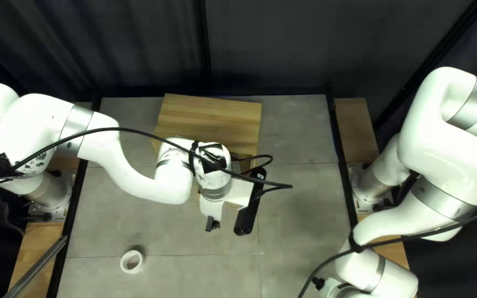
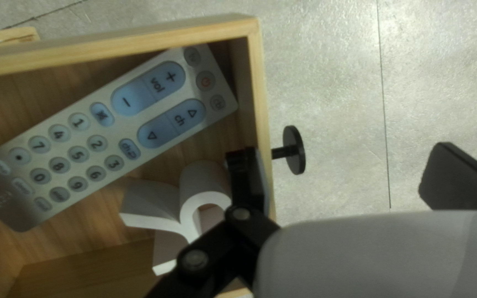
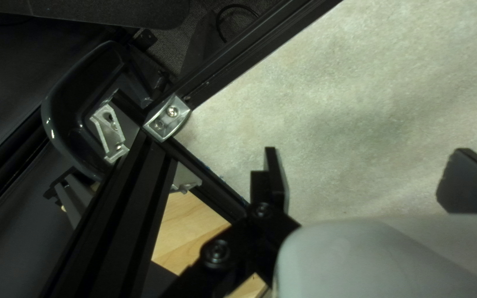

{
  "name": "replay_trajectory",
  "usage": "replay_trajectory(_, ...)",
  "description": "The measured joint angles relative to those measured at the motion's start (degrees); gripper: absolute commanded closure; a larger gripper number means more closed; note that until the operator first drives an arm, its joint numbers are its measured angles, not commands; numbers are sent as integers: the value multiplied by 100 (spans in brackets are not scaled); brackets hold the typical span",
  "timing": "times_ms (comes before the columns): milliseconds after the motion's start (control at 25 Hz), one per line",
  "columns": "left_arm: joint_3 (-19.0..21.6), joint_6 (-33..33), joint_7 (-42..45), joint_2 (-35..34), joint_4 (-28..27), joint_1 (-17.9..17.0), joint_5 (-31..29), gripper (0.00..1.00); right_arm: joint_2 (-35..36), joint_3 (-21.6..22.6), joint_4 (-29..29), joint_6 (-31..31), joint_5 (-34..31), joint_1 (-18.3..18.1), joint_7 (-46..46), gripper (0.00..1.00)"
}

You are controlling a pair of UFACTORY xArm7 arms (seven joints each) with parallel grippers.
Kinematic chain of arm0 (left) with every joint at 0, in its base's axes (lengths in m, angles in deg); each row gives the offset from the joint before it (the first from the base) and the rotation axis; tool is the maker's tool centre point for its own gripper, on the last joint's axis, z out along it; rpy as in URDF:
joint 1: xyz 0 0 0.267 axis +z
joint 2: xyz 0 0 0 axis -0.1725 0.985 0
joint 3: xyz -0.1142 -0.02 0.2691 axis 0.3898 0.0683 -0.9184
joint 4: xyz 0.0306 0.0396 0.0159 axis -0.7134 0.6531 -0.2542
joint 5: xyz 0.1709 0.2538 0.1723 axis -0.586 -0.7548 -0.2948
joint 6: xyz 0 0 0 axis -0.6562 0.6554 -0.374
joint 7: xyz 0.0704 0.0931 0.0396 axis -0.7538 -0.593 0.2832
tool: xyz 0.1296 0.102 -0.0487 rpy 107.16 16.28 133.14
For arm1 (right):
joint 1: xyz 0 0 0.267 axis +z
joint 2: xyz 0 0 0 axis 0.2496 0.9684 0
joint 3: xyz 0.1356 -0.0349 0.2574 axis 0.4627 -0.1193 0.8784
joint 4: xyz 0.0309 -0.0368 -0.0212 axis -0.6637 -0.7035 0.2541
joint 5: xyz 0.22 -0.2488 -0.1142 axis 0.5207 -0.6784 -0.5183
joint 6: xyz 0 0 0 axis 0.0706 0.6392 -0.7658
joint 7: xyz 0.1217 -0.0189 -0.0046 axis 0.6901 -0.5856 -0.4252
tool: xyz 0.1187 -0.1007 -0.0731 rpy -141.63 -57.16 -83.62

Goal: Open drawers and place objects into drawer and close

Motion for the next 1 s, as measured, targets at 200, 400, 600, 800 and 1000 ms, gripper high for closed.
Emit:
replay_trajectory(200, -1, 22, 34, -19, -9, -16, -14, 0, 0, 0, 0, 0, 0, 0, 0, 0)
replay_trajectory(400, -13, 93, 108, -34, -78, -45, -64, 0, 0, 0, 0, 0, 0, 0, 0, 0)
replay_trajectory(600, -35, 320, 253, -231, -173, -111, -207, 0, 0, 0, 0, 0, 0, 0, 0, 0)
replay_trajectory(800, -8, 708, 496, -709, -277, -363, -757, 0, 0, 0, 0, 0, 0, 0, 0, 0)
replay_trajectory(1000, 140, 797, 200, -1058, -183, -631, -1291, 0, 0, 0, 0, 0, 0, 0, 0, 0)
